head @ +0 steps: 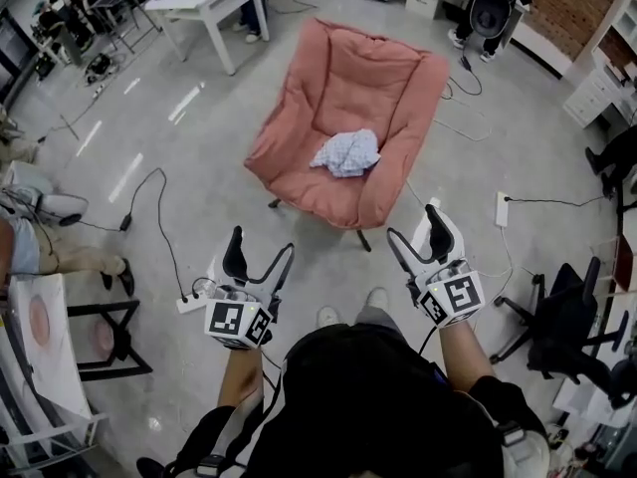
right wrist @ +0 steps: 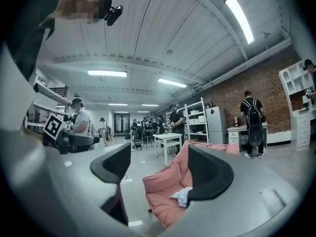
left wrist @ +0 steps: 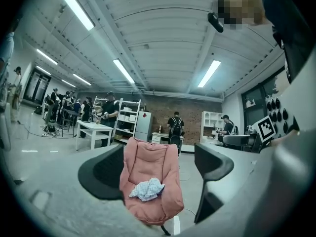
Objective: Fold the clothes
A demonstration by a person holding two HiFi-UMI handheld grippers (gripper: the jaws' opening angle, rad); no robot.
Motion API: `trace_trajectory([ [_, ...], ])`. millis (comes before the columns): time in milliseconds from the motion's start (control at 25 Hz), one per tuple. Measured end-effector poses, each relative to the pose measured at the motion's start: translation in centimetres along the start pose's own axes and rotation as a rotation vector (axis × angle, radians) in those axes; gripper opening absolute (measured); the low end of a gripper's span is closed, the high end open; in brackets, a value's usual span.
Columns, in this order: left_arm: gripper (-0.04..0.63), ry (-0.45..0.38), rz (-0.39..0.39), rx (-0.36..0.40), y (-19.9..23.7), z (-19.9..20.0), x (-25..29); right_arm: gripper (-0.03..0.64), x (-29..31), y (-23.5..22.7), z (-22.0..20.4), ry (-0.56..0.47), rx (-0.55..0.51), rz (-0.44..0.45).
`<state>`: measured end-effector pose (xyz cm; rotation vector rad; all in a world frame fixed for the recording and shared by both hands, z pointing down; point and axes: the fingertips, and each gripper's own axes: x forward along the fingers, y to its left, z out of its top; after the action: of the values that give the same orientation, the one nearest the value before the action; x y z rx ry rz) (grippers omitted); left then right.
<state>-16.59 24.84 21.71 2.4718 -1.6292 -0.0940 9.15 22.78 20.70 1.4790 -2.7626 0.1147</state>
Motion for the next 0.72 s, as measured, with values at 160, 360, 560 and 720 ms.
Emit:
trace_trajectory([
  [160,0.446,0.031,-0.011,-0.01,-0.2,-1.3,2.7,0.359,1.0,-2.5,-0.6,0.008,0.012,-0.013],
  [360,0.446,0.042,-0.002,0.016,-0.1,-2.0,7.6,0.351,4.3,-7.5,-1.7,0.02,0.029,-0.002],
  [560,0.446,0.031,0.022,0.028,0.2,-2.0,13.6,0.342,9.3,-12.2,-1.5,0.028,-0.011,0.05],
  [720,0.446,0.01,0.038,0.041,0.2,-1.1,18.0,0.342,12.6,-15.5,-1.5,0.02,-0.023,0.084],
])
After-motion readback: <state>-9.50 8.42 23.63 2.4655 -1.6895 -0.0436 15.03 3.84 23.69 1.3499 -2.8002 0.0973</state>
